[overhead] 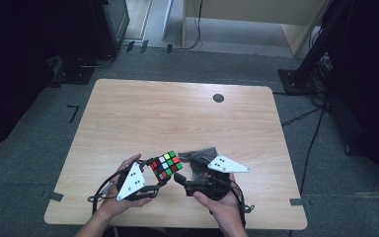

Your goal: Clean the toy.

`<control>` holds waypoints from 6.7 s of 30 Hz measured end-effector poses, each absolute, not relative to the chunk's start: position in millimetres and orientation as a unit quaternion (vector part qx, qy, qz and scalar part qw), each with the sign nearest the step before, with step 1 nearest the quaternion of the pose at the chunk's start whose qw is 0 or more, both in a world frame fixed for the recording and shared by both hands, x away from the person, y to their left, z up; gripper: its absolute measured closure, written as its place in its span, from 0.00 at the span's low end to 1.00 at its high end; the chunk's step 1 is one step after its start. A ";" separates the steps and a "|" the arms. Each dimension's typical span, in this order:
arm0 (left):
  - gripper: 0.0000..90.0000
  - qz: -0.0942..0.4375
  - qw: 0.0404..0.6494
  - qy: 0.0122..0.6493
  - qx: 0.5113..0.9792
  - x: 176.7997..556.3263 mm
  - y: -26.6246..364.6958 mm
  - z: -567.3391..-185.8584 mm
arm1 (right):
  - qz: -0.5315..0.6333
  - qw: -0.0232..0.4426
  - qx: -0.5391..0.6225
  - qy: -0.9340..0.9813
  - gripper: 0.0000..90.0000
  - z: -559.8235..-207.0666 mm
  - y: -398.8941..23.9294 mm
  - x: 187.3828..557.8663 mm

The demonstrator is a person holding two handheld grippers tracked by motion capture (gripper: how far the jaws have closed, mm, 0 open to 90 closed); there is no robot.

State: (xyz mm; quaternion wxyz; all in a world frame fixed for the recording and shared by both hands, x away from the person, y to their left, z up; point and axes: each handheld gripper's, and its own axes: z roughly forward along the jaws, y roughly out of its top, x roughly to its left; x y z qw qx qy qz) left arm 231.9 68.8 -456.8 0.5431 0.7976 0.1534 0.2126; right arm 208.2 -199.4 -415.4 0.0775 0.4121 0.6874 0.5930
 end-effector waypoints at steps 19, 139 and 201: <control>0.38 0.139 0.563 0.231 0.781 251.0 86.7 -457.4 | 0.437 0.224 0.534 0.689 0.34 -479.2 -241.3 240.5; 0.38 0.123 0.495 0.149 0.847 225.0 38.2 -459.9 | 0.570 0.221 0.451 0.651 0.75 -426.7 -181.6 178.4; 0.38 0.133 0.536 0.157 0.818 227.1 57.1 -443.5 | 0.537 0.212 0.509 0.638 0.73 -447.4 -203.1 196.3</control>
